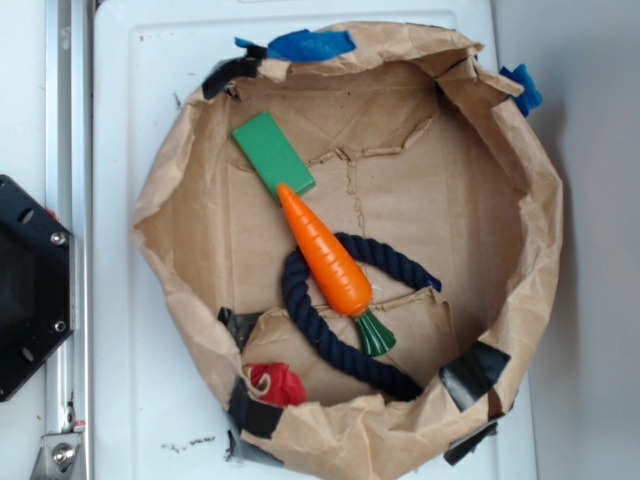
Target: Grab the carrot.
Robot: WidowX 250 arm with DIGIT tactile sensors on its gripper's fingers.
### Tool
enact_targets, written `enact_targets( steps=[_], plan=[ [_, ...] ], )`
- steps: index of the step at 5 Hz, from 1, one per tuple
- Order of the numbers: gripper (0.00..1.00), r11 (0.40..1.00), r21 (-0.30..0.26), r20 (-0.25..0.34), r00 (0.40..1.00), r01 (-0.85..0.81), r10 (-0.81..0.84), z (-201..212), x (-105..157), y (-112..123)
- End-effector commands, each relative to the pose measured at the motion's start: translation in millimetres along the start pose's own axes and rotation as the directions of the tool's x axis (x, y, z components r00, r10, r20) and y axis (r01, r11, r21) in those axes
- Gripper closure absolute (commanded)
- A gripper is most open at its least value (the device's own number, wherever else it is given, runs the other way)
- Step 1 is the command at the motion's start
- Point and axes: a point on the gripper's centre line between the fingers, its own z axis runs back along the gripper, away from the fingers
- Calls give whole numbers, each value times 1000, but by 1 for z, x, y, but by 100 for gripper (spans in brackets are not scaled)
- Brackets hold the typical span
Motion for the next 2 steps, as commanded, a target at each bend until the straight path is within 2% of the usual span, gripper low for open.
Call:
enact_targets(
  steps=[1, 2],
  plan=[
    [0, 1000, 0, 0, 1000, 0, 0, 0, 0, 0],
    [0, 997, -23, -29, 997, 70, -71, -6, 23, 3]
  ],
)
